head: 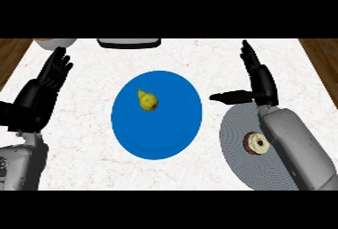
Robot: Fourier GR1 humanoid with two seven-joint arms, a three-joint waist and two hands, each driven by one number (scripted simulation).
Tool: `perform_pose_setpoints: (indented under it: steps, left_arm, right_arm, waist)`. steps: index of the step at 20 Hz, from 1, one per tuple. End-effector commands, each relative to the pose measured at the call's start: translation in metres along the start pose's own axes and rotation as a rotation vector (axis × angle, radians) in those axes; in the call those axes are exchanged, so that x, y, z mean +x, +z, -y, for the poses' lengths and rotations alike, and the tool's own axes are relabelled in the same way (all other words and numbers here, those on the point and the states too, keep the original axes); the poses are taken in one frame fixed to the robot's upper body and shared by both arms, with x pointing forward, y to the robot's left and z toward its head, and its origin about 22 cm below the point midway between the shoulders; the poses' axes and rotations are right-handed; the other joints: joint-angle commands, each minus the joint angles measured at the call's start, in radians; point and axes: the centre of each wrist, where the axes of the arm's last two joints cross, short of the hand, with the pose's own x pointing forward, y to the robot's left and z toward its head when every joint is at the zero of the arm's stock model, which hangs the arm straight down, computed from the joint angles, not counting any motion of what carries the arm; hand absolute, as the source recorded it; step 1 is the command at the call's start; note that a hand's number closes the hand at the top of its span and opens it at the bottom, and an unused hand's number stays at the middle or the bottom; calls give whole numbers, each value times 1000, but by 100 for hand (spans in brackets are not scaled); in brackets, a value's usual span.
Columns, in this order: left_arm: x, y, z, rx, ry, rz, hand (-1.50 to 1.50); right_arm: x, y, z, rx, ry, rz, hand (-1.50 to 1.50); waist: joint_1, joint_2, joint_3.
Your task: Pick the pear from the placemat and place it in the plate
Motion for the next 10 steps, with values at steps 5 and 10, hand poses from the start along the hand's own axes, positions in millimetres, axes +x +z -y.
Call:
perform_pose_setpoints:
  steps: [5, 10]
  left_arm:
    - [-2, -5, -7, 9, -14, 13, 0]
    - [11, 13, 16, -2, 5, 12, 0]
  right_arm:
    - [-19, 27, 56, 10, 21, 25, -150]
    - [-36, 35, 82, -28, 99, 35, -150]
  waist:
    - [1, 1, 0]
    - [7, 1, 0]
